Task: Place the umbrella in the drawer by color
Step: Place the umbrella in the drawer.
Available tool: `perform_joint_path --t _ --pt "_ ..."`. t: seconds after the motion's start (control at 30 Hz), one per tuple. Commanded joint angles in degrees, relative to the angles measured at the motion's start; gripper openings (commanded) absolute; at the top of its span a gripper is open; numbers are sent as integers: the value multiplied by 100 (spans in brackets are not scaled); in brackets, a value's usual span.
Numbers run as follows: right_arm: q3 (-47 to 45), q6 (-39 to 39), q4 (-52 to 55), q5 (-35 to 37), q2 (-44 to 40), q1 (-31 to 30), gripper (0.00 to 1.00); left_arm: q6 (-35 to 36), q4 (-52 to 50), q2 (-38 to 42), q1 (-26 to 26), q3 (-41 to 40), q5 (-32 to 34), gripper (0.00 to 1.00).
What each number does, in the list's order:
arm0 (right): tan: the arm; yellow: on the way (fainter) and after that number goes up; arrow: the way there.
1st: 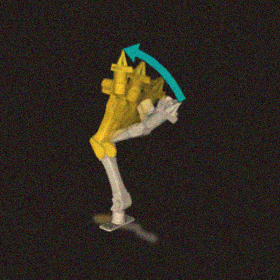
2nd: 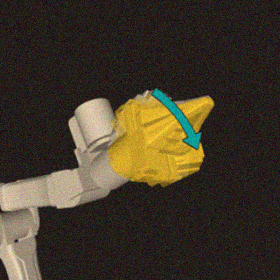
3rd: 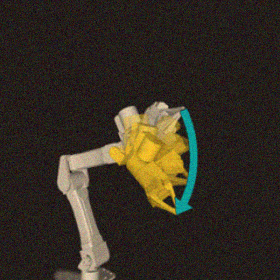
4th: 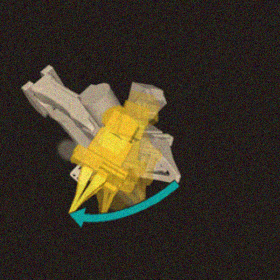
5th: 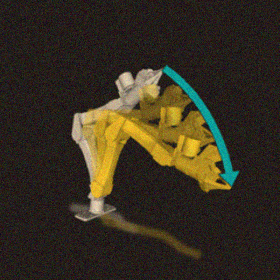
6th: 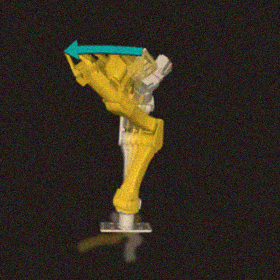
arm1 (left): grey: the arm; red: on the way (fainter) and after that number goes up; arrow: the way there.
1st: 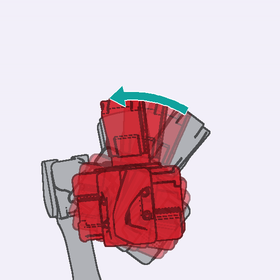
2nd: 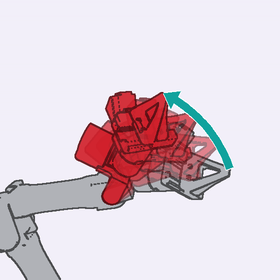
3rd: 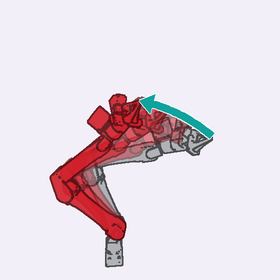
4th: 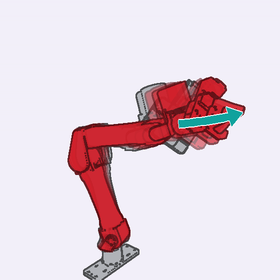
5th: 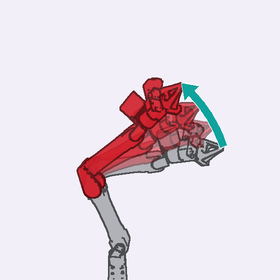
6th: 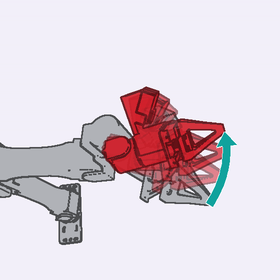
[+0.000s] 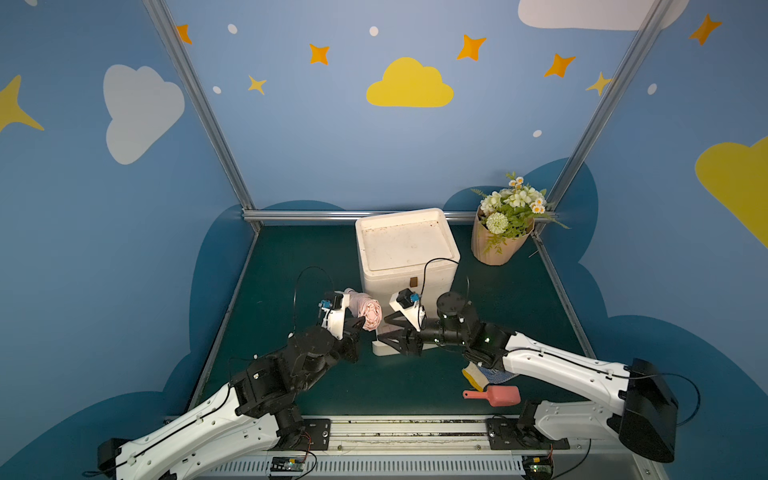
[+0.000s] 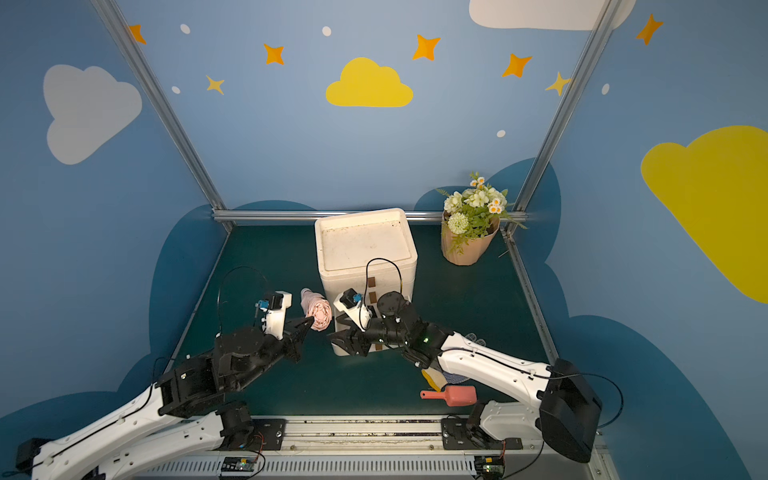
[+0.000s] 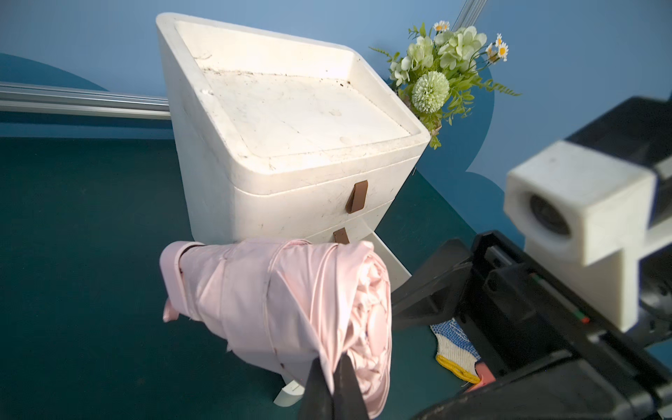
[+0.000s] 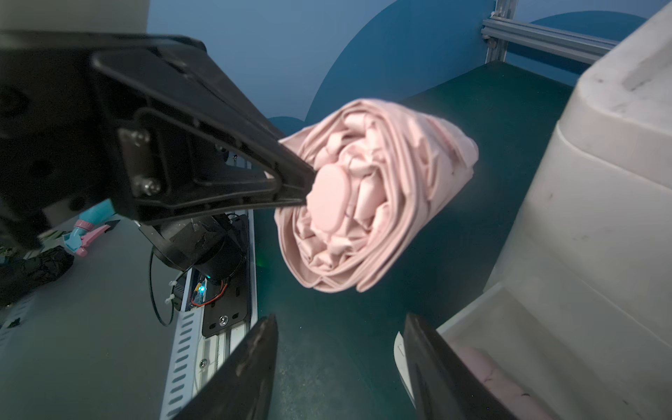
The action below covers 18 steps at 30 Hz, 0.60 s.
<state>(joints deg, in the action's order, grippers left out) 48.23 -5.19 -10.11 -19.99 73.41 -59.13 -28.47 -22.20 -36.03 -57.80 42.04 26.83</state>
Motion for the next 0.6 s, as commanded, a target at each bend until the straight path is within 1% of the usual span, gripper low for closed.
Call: perform_joint_path --t 0.0,0.17,0.37,0.57 --pt "343 132 -230 48 126 -100 70 58 748 27 -29 -42 34 2" --pt "440 125 -440 408 296 -150 71 -73 956 -38 -78 -175 70 2" --pt "455 107 -551 865 426 -155 66 -154 1146 -96 -127 -210 -27 3" --pt "352 -55 -704 1457 335 -146 62 -221 1232 -228 -170 -236 -140 2"
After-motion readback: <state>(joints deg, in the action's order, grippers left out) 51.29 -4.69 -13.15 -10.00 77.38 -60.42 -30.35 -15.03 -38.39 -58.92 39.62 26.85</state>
